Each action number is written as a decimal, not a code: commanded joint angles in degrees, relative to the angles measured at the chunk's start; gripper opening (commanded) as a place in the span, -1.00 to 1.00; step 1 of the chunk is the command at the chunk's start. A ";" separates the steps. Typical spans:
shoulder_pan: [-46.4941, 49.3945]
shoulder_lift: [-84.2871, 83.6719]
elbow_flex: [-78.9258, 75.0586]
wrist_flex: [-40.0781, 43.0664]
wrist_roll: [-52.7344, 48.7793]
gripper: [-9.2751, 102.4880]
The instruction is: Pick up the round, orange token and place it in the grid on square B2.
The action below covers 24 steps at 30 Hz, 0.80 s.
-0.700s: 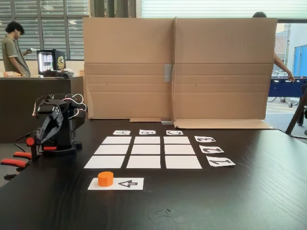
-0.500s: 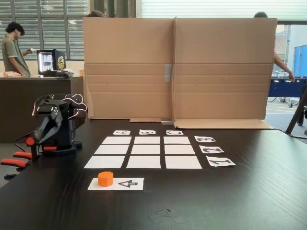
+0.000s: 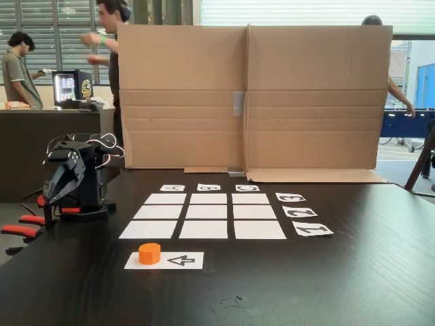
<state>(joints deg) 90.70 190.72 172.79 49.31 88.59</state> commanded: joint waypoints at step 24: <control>-4.04 -45.53 -41.40 10.02 -0.88 -0.85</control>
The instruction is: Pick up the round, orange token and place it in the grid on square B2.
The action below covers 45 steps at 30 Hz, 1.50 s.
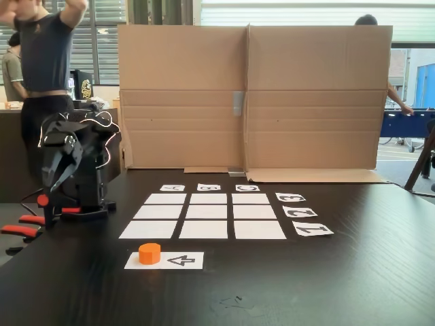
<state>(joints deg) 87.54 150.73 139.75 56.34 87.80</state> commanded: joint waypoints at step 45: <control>-26.46 -65.92 -64.78 33.75 -1.41 0.28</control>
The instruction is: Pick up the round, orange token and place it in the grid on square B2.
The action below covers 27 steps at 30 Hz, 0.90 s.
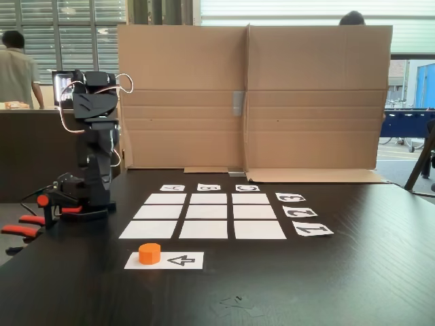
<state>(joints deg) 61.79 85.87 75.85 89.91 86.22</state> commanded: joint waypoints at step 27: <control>-3.16 -22.32 -14.33 0.18 -17.40 0.29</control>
<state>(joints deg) 59.06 63.90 64.42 89.91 71.81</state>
